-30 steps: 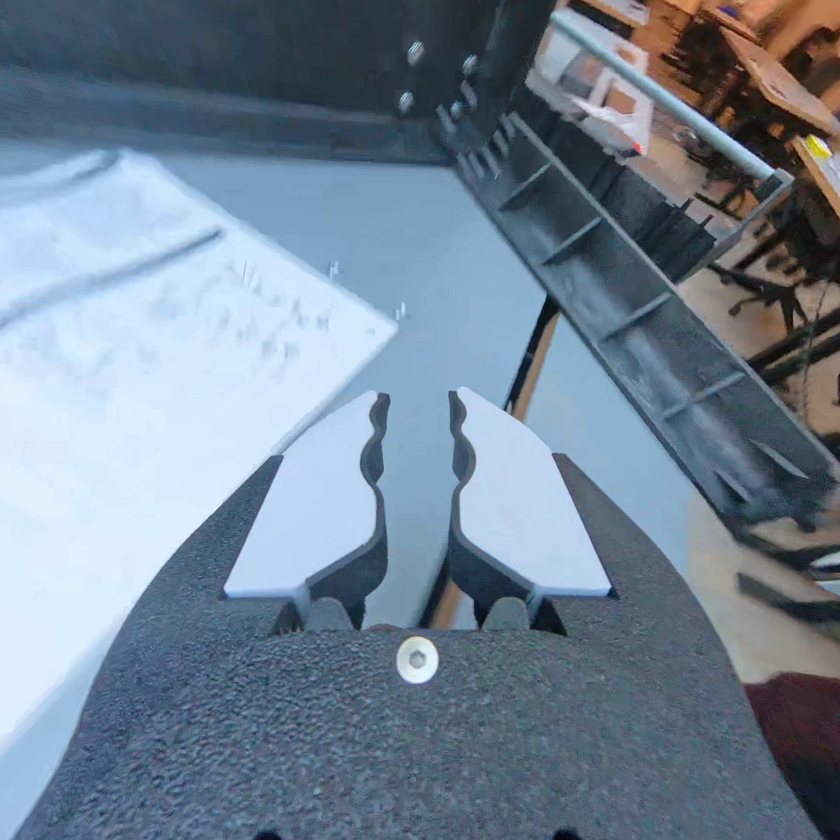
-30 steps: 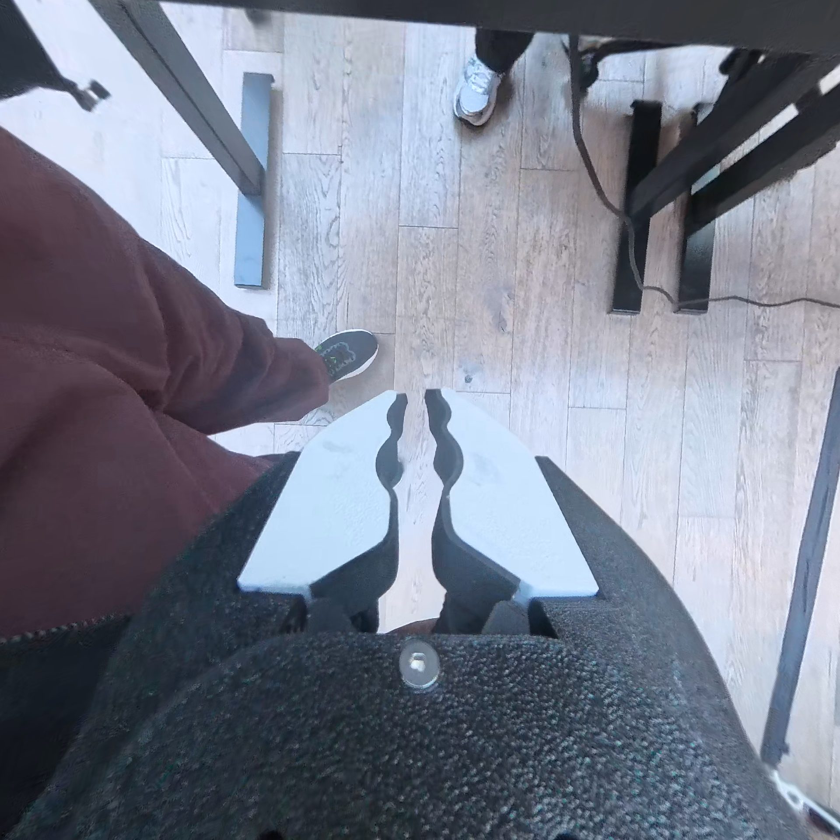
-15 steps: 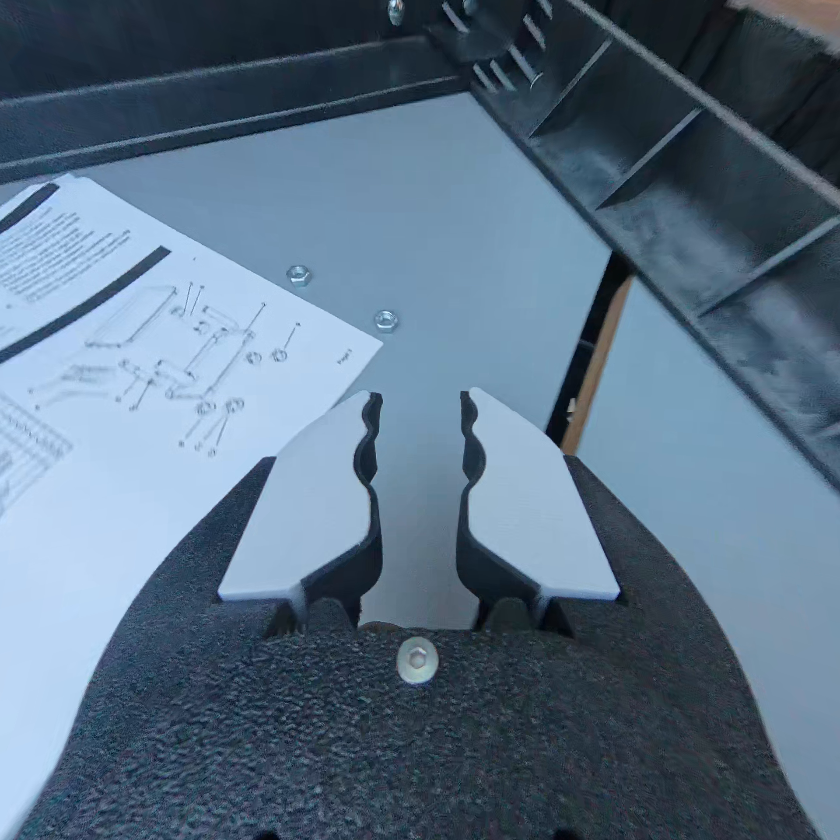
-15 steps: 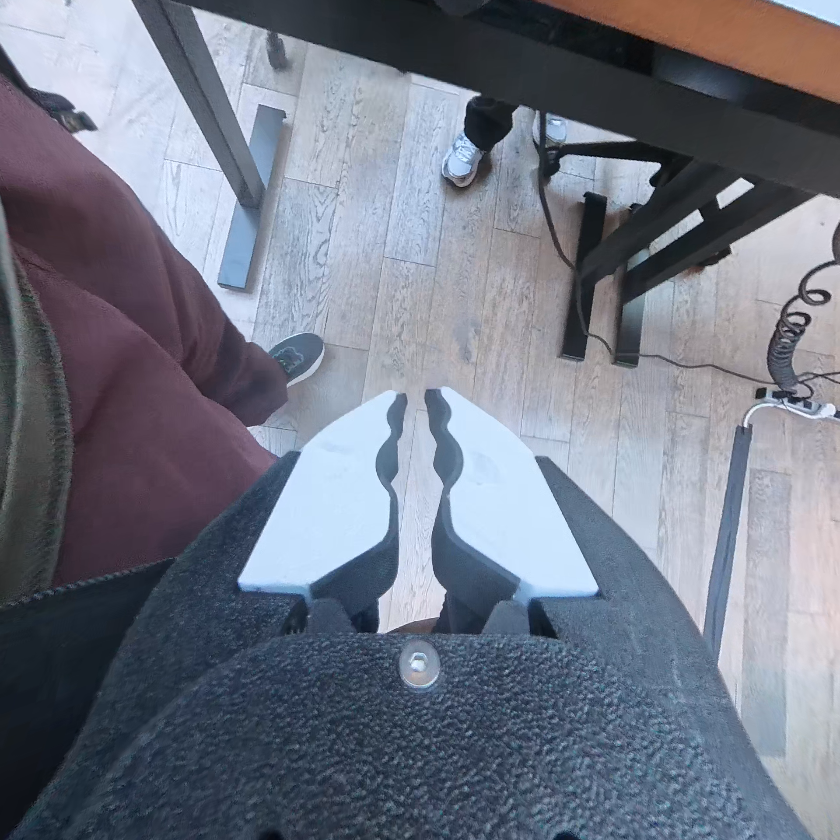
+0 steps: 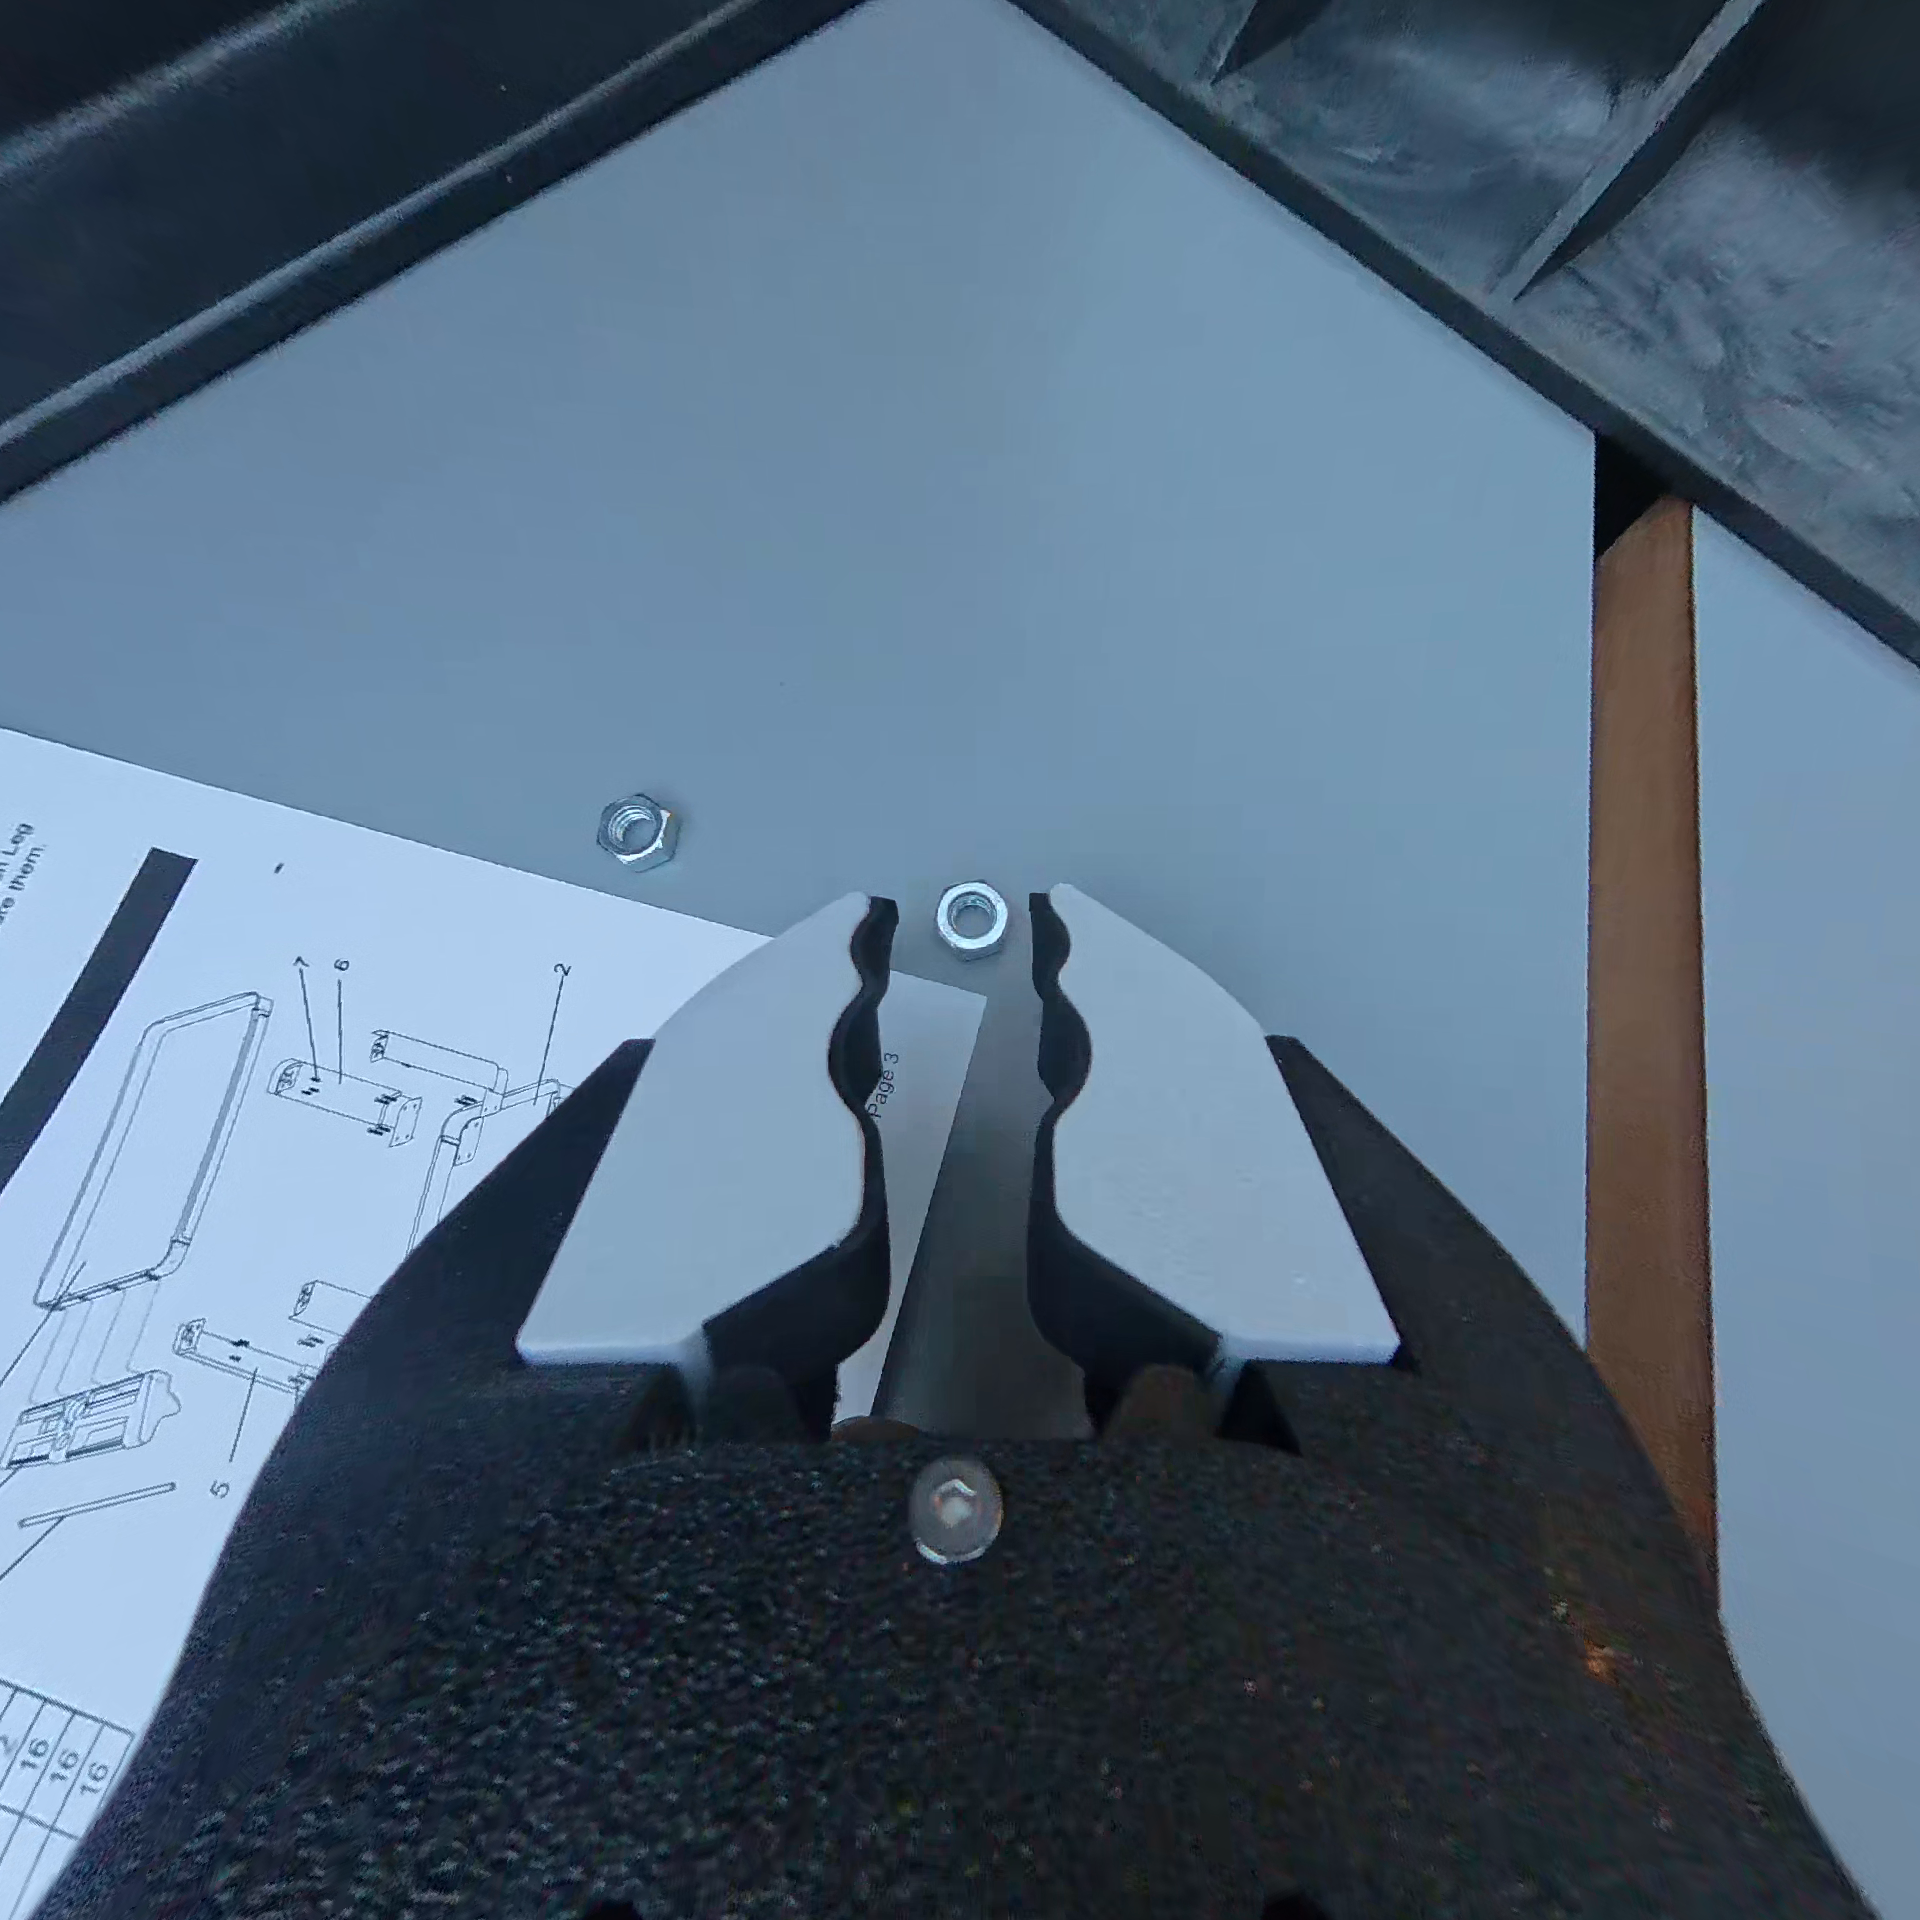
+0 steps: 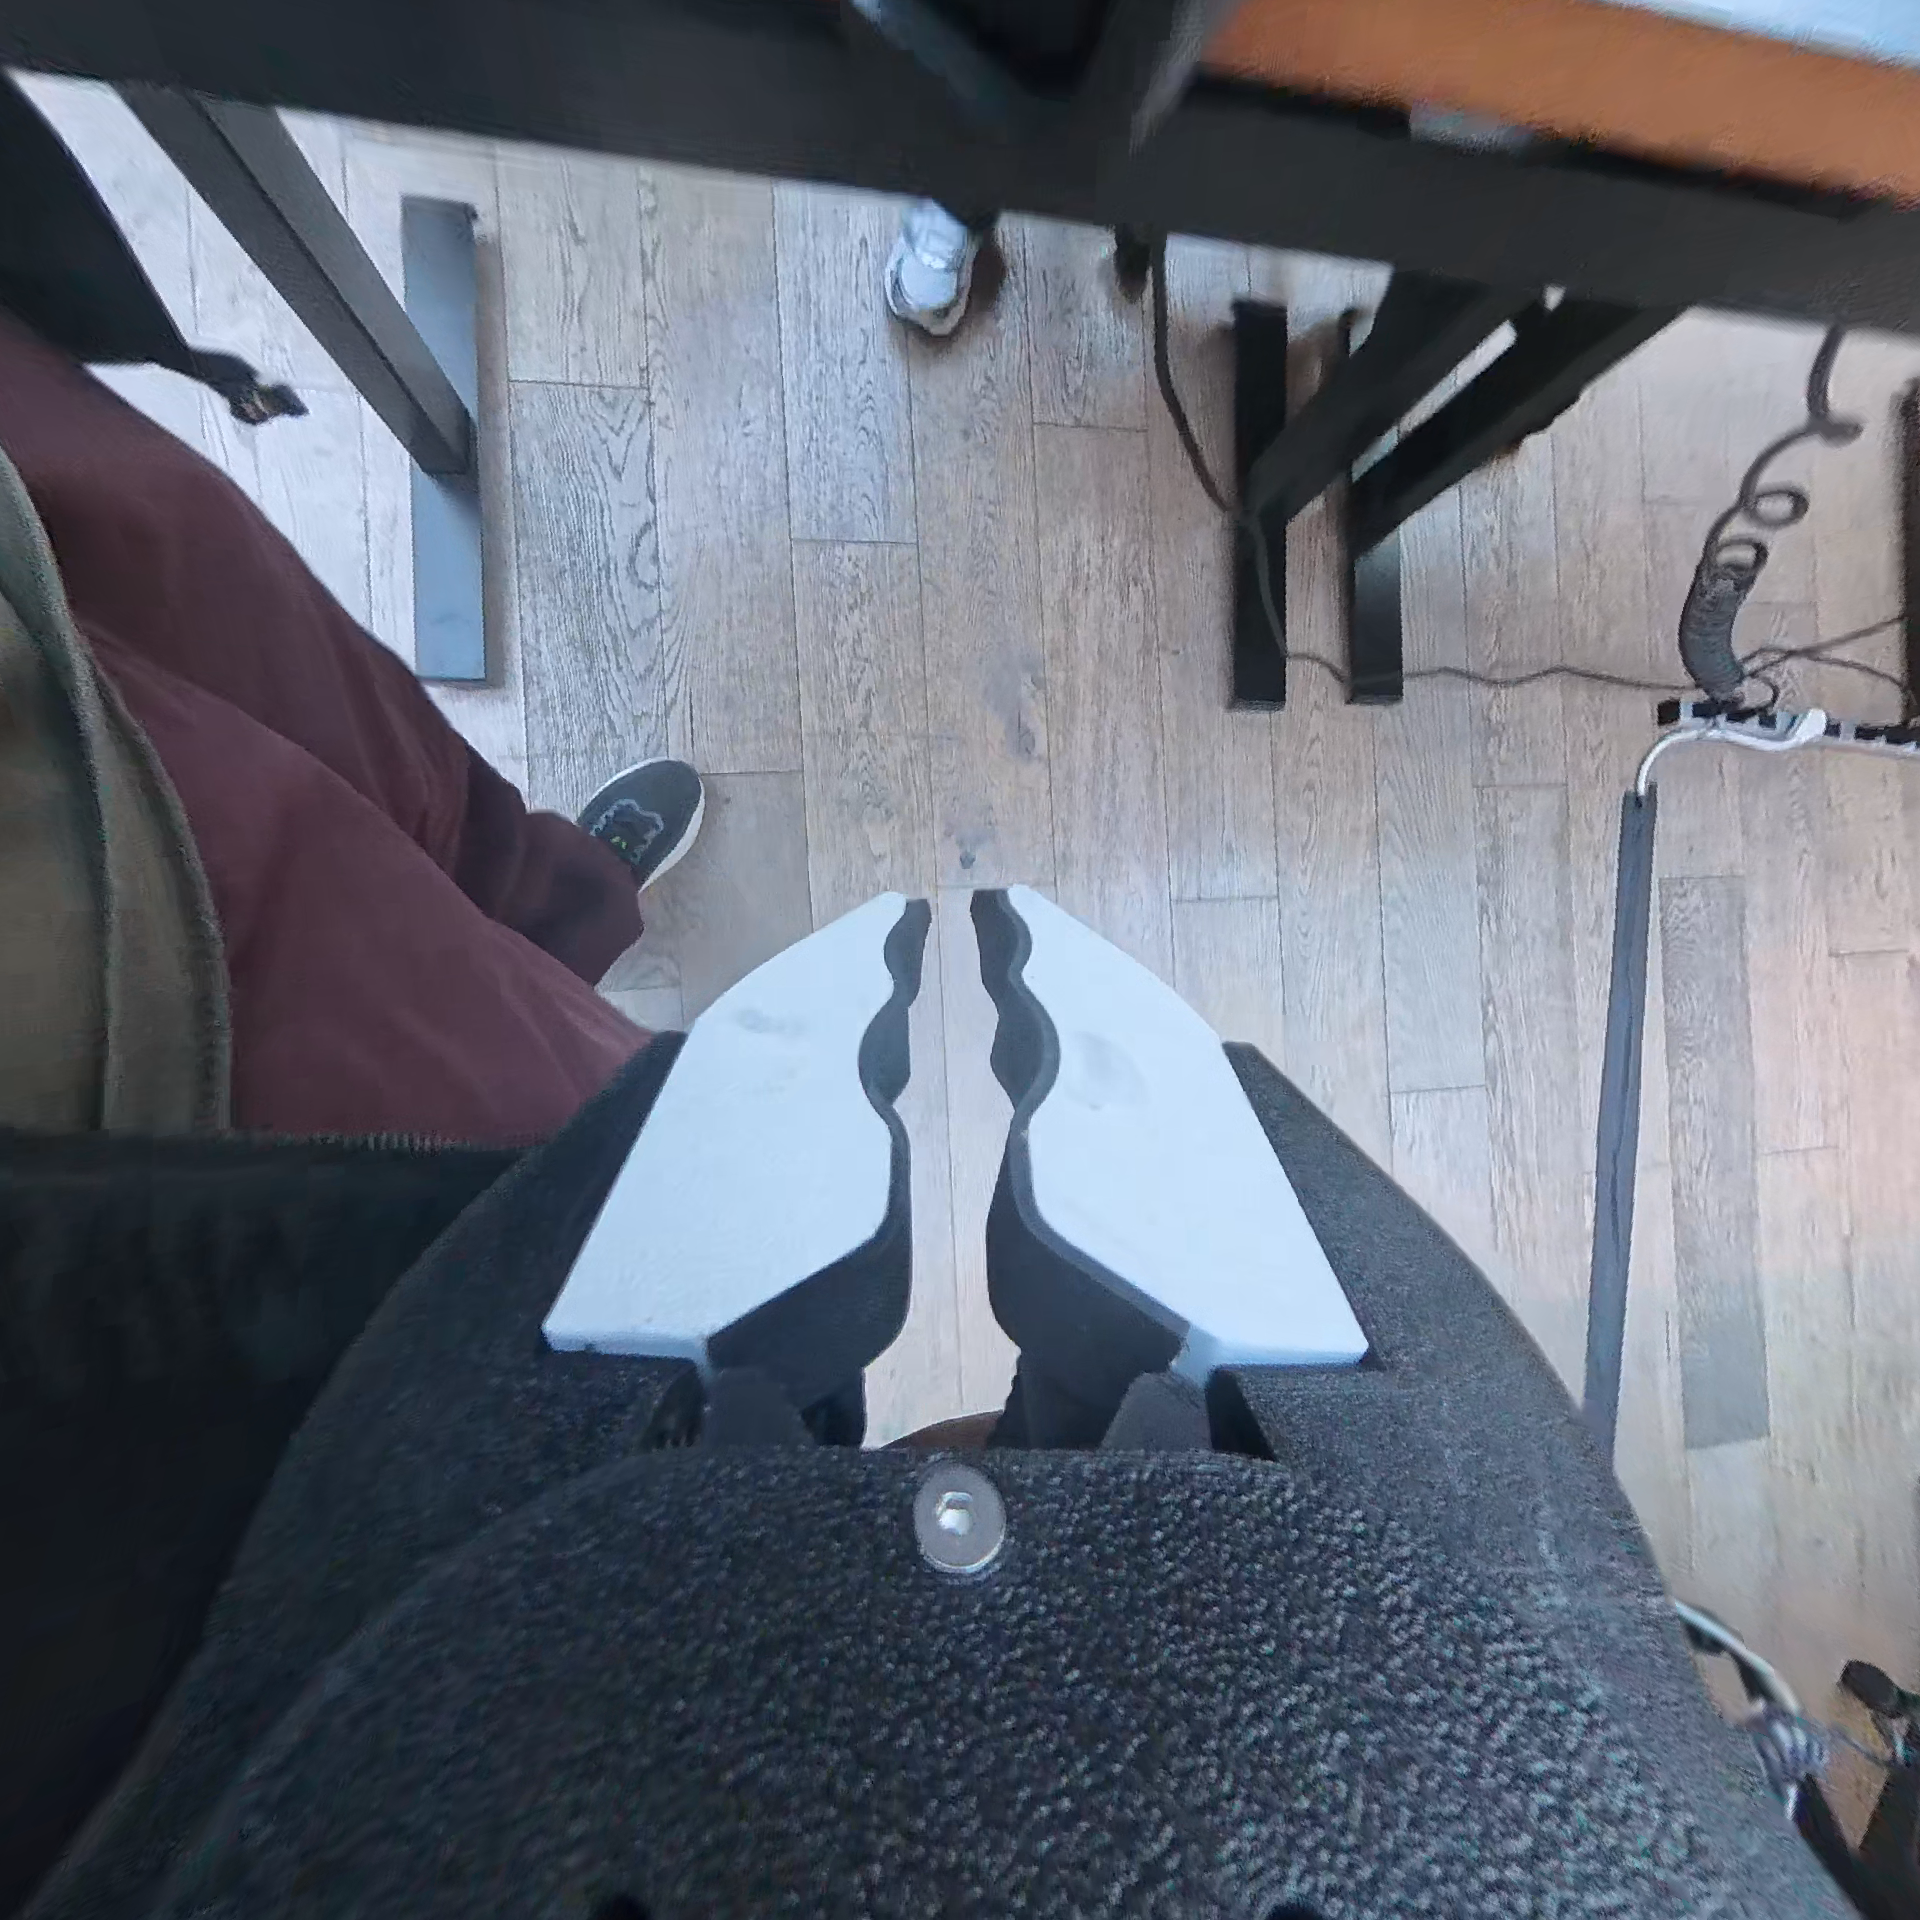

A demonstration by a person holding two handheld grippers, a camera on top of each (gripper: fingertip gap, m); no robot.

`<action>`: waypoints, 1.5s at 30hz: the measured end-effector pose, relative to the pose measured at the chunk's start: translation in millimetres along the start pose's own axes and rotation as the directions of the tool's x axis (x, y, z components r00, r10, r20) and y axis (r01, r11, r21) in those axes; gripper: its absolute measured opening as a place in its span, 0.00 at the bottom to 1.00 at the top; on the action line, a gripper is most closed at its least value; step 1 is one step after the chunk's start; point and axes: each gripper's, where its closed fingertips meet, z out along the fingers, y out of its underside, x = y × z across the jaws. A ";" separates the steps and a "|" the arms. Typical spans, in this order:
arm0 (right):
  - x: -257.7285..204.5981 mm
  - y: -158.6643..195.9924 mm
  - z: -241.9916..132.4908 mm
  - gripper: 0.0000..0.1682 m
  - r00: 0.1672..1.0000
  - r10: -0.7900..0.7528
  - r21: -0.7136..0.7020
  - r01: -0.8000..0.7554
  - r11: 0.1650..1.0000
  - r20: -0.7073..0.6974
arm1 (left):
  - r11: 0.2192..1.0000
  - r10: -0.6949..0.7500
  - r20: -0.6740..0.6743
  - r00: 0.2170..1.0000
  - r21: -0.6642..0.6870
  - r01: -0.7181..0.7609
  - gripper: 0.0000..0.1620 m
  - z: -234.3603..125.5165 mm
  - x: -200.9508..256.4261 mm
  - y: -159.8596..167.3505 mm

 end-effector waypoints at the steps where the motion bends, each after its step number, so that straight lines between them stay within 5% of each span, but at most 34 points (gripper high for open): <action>1: -1.8 -14.9 3.8 0.08 1.000 -0.015 0.018 0.015 1.000 0.002 | 1.000 0.012 -0.005 1.000 -0.026 -0.012 0.16 1.9 0.0 3.5; 12: -14.4 -197.3 23.4 0.08 0.982 -0.188 0.277 0.182 0.943 -0.006 | 0.997 0.034 -0.017 0.999 -0.074 -0.035 0.10 11.3 0.0 3.9; 18: -29.4 -227.0 28.6 0.08 0.978 -0.206 0.312 0.191 0.931 0.015 | 0.998 0.014 -0.050 0.999 -0.065 -0.018 0.15 10.6 2.4 4.0; 29: -35.5 -261.5 44.0 0.08 0.994 -0.105 0.364 0.082 0.928 0.044 | 1.000 0.002 -0.035 0.999 -0.022 -0.003 0.08 2.6 4.3 1.8; 32: -28.2 -297.4 60.4 0.08 0.997 -0.077 0.399 0.060 0.915 0.026 | 0.970 -0.213 -0.112 0.971 0.099 0.224 0.08 -31.8 11.6 -9.9; 36: -5.0 -353.9 113.5 0.11 0.999 0.049 0.417 -0.054 0.907 0.023 | 0.793 -0.530 -0.241 0.813 0.199 0.575 0.08 -100.4 15.9 3.2; 39: 12.8 -402.0 178.3 0.15 0.995 0.090 0.423 -0.097 0.901 0.035 | 0.664 -0.589 -0.389 0.709 0.267 0.698 0.08 -156.4 29.3 19.7; 45: 31.7 -457.0 304.3 0.21 0.992 0.003 0.294 -0.039 0.955 0.122 | 0.598 -0.624 -0.412 0.664 0.294 0.745 0.08 -232.8 46.1 75.3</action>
